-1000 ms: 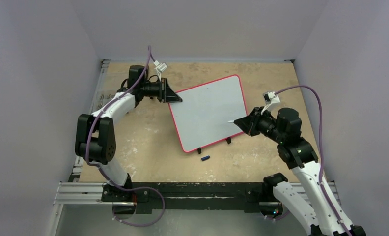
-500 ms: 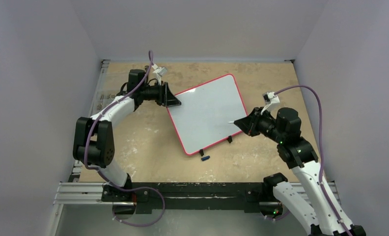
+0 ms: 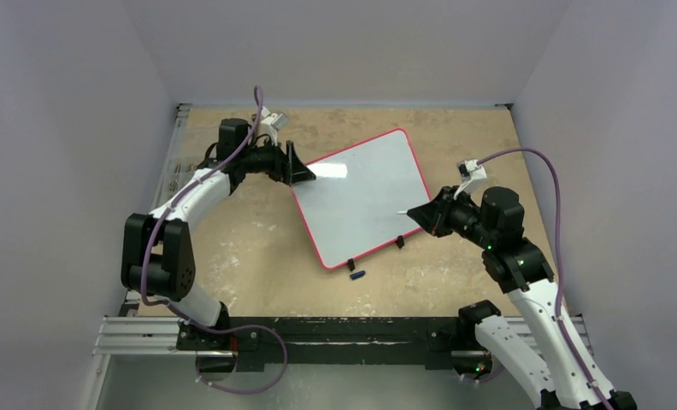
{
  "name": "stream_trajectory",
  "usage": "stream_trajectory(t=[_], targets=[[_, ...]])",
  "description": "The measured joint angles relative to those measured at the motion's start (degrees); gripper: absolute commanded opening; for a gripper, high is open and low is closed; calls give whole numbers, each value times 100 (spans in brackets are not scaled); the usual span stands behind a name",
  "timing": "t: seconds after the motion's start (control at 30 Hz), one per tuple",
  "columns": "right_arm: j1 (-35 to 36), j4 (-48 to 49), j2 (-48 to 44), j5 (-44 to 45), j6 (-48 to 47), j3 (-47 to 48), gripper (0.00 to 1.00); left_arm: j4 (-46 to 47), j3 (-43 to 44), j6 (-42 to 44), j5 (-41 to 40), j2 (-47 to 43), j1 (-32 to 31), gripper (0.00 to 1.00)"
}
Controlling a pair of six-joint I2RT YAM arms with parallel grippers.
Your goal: Write a sentence on the whiteboard
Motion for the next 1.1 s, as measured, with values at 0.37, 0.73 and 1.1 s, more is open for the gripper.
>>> stream_trajectory(t=[0.37,0.73,1.1], targets=[[0,4,2,-11,-37,0,0,-1161,1237,343,-341,33,11,73],[0,101,144,-74,-74,0,0,-3445,3705,1108,-227,1519,-195,61],[0,26,195,-153,-186,9,0,-4317,3963,1397,-33,2216,-459,50]])
